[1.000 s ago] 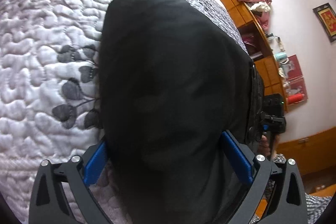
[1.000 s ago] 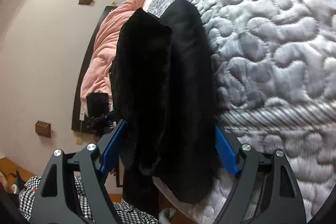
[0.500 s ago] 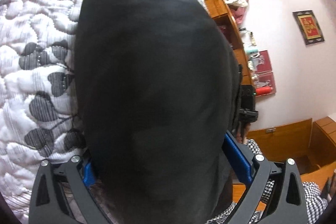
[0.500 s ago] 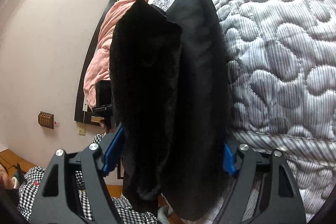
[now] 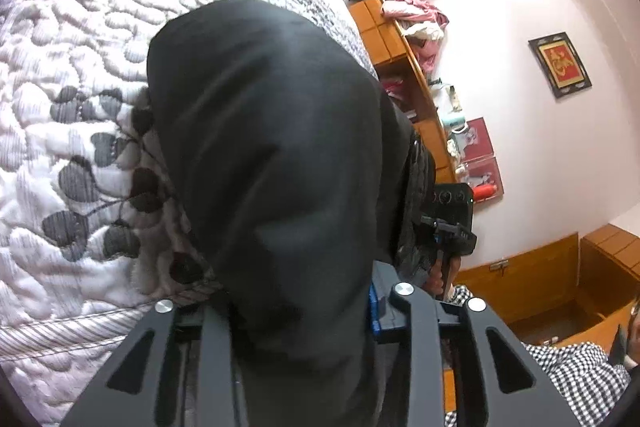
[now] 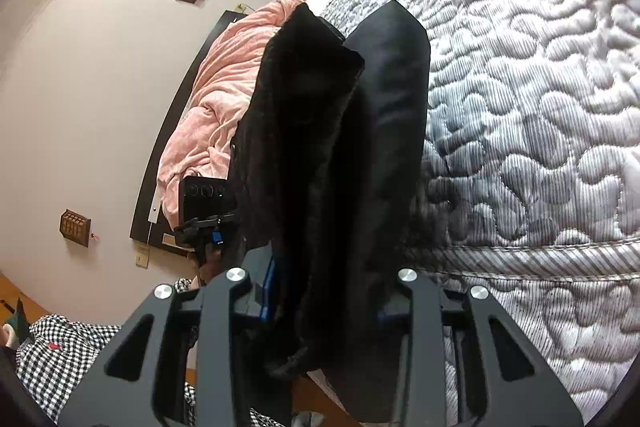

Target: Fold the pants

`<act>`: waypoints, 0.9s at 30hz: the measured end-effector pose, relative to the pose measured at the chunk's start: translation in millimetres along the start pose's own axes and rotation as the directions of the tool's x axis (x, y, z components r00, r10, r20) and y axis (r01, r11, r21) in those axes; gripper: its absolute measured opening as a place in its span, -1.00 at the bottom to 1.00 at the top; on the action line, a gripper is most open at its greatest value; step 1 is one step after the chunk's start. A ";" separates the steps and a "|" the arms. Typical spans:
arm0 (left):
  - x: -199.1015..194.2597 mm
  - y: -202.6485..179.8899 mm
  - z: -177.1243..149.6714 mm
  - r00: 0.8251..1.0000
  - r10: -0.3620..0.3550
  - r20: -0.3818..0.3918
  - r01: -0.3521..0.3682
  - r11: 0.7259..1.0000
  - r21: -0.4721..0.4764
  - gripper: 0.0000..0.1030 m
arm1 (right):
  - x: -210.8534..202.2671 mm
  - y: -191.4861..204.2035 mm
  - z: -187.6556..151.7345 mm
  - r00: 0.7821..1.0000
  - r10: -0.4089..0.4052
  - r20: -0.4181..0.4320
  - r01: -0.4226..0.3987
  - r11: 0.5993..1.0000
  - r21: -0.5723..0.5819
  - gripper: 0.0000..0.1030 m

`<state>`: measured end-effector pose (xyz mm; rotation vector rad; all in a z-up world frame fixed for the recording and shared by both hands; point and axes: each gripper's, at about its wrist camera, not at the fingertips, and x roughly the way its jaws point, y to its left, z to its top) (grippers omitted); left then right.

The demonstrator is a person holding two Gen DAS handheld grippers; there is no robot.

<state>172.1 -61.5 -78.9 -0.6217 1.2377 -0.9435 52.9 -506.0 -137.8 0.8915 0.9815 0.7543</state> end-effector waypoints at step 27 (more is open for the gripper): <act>7.1 3.9 143.5 0.985 0.094 0.142 -0.093 0.996 -0.013 -0.38 | 31.1 -12.2 162.2 0.996 -0.084 0.027 0.084 0.996 -0.007 -0.34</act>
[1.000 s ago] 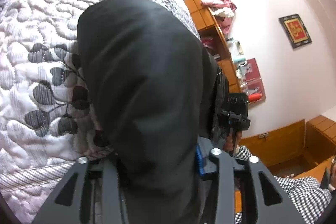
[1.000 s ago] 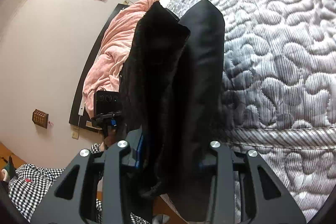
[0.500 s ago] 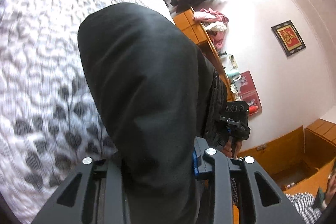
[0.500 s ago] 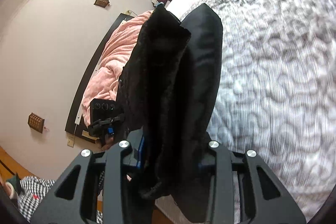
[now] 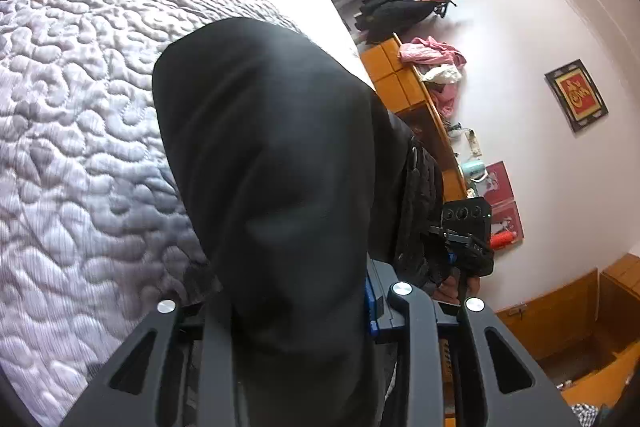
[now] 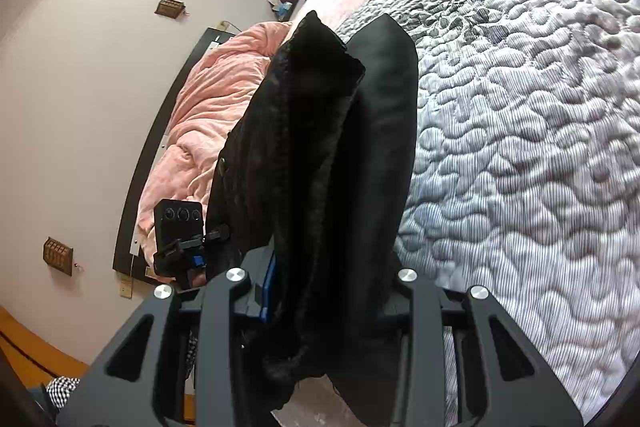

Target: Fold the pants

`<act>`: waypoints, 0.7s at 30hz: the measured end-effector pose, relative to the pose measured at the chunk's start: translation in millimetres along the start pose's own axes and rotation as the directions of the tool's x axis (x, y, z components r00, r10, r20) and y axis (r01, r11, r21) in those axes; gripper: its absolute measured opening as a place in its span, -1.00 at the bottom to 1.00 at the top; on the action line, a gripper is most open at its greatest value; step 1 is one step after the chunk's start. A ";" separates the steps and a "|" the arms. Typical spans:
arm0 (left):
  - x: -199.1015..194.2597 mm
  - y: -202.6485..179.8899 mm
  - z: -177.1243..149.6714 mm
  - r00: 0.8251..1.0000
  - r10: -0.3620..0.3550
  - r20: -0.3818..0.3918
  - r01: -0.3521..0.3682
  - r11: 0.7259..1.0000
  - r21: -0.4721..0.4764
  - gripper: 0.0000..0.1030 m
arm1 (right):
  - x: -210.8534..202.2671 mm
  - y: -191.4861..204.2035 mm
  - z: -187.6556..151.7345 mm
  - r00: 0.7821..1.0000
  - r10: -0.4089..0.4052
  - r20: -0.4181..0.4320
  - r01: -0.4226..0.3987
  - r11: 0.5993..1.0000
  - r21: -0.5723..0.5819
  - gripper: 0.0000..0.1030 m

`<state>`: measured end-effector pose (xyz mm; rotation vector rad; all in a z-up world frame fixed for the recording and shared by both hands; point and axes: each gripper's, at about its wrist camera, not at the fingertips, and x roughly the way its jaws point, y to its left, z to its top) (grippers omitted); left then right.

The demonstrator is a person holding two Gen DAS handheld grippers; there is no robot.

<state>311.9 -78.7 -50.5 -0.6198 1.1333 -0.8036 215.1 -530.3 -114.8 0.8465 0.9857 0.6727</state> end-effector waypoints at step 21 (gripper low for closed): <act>13.1 22.7 4.2 0.995 0.100 0.009 -0.100 0.995 -0.005 0.14 | 10.1 -61.2 -2.6 0.998 0.062 0.030 -0.065 0.987 0.146 0.26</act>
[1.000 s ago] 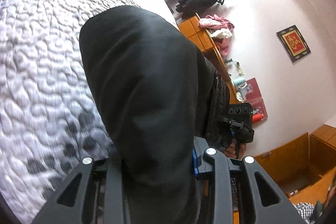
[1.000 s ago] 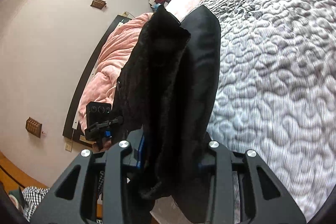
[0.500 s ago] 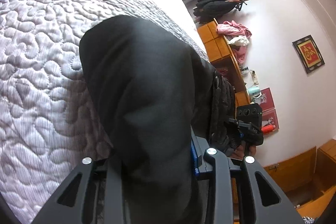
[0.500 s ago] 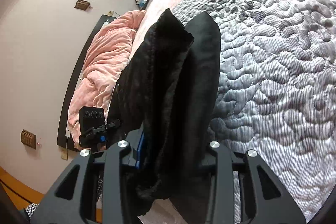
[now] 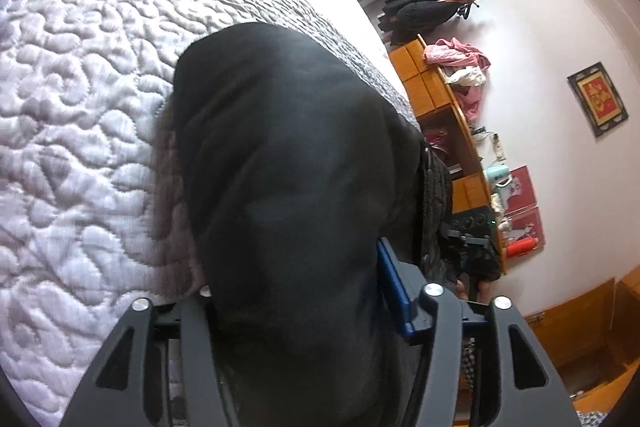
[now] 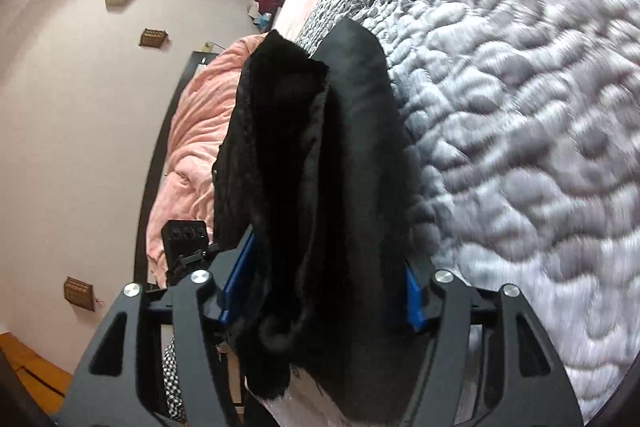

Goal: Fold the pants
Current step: 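Lower the bundle onto the bedspread and open both tools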

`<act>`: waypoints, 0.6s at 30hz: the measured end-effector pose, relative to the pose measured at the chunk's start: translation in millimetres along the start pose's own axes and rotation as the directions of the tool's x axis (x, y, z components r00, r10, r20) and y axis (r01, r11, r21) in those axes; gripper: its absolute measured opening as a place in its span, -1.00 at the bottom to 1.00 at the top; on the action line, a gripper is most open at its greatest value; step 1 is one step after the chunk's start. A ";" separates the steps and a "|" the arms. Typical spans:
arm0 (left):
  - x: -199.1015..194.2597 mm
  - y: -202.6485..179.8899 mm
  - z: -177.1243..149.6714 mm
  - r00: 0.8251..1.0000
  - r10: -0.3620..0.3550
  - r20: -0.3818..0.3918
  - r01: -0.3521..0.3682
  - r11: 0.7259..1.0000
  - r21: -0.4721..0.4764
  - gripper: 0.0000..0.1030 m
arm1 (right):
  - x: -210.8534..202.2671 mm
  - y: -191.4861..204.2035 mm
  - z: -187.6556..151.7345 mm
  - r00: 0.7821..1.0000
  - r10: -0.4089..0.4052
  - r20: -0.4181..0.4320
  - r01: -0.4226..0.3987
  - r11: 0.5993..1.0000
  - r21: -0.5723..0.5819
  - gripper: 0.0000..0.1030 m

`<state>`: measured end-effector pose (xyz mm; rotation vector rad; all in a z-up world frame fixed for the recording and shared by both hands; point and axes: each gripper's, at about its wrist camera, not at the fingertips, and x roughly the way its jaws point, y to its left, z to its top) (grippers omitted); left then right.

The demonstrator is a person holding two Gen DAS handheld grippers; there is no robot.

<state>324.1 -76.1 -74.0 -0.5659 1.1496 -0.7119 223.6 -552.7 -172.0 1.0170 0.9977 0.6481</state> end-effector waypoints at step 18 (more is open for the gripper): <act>-89.9 6.6 -106.7 0.894 0.393 0.216 -0.381 0.920 -0.097 0.79 | -58.9 4.9 -100.0 0.960 -0.279 0.020 0.279 0.952 -0.123 0.42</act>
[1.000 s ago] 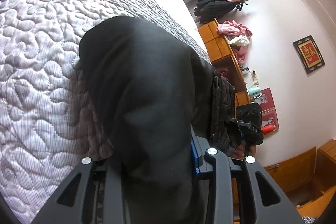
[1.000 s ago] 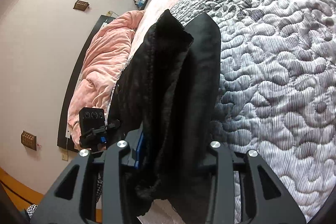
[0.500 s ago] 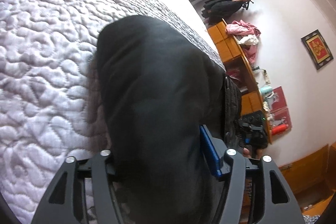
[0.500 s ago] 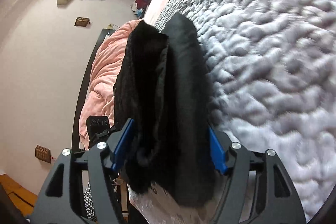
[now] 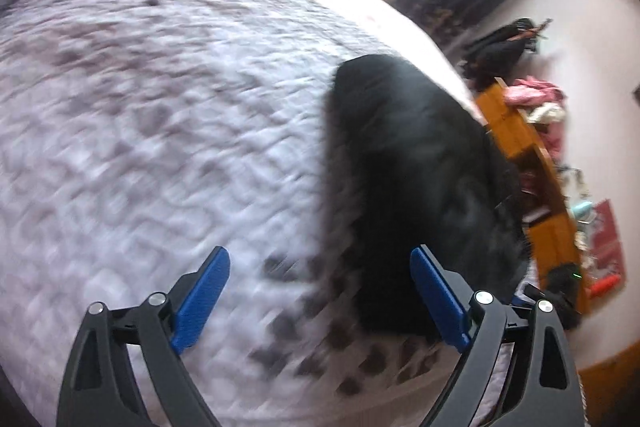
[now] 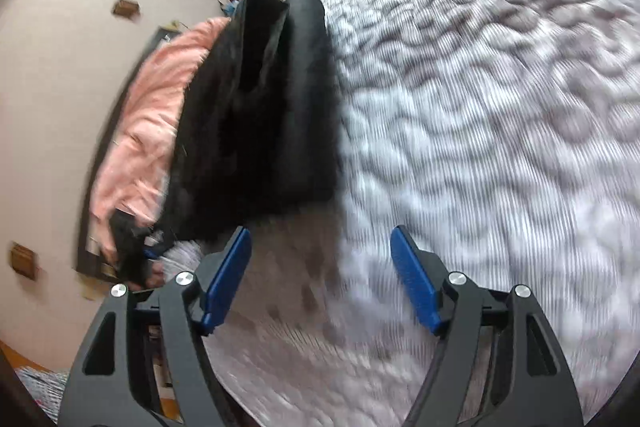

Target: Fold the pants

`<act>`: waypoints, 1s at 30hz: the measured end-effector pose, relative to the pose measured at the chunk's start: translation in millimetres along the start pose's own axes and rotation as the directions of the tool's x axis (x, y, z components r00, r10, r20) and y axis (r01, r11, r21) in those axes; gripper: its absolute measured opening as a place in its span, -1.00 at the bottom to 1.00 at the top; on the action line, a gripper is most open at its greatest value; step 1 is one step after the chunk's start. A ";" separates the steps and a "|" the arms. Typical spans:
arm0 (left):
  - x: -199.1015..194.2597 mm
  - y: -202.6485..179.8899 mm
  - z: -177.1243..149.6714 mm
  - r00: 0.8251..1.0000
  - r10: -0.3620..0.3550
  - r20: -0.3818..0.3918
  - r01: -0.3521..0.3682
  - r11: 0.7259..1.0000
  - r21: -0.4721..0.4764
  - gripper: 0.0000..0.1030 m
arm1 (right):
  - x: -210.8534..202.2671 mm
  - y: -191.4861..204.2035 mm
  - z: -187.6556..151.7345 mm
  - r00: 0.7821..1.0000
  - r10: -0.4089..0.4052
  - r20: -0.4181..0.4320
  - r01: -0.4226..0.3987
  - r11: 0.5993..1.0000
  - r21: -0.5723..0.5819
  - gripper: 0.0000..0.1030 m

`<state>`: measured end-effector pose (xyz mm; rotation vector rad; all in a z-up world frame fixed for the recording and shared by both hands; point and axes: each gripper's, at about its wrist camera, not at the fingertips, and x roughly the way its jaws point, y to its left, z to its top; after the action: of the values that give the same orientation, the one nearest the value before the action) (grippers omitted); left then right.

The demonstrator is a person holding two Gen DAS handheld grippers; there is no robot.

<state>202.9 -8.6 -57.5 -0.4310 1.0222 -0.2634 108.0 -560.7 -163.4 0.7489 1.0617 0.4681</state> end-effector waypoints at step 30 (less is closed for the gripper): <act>-88.3 -121.2 -107.8 0.930 0.347 0.122 -0.368 0.888 0.275 0.92 | -16.4 185.5 -128.8 0.737 -0.644 0.207 0.673 0.726 -0.139 0.94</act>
<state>63.8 -104.0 17.9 0.0236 0.9552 -0.0635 -14.5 -406.4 -51.7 0.1722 1.0456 -0.1020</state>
